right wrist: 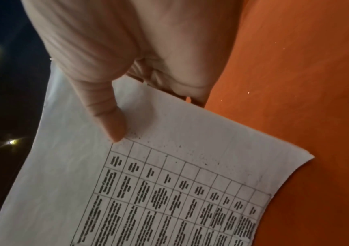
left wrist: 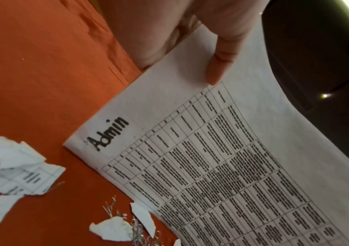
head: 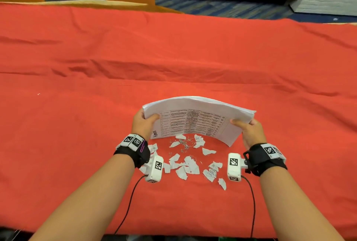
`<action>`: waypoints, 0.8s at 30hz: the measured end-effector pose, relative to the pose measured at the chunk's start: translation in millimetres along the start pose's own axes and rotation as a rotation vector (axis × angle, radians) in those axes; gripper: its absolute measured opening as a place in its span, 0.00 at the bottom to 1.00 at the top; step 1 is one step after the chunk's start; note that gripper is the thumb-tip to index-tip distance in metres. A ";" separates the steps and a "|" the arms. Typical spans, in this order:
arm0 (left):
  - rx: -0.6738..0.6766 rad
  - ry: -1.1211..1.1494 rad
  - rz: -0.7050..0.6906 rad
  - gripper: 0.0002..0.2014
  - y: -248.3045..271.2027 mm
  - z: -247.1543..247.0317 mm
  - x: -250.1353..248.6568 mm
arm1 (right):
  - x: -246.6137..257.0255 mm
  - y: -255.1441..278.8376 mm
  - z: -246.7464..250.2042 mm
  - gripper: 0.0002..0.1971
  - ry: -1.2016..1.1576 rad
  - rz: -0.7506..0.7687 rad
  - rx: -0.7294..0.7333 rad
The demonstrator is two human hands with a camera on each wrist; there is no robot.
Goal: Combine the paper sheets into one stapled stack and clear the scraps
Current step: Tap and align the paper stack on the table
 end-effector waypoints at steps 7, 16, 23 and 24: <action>0.012 0.004 -0.016 0.14 2.9 1.0 -4.4 | 2.1 0.3 3.0 0.15 0.030 0.024 -0.009; -0.048 0.048 -0.131 0.13 8.4 -0.3 -27.7 | 34.6 18.3 -19.2 0.14 0.019 0.134 0.061; -0.063 0.001 -0.126 0.16 4.5 5.2 -25.7 | 37.2 10.5 -2.7 0.10 0.022 0.155 -0.163; -0.060 -0.003 -0.125 0.16 3.9 5.4 -25.6 | 37.7 10.5 -1.9 0.09 0.011 0.156 -0.180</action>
Point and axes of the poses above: each hand's wrist, its own y-axis away from the middle knuckle, its own z-axis out of the back of the hand, x = y × z, the point moved 8 cm from there along -y, towards the middle knuckle, and after that the axes turned 10 degrees about -z, right-handed, at the moved point
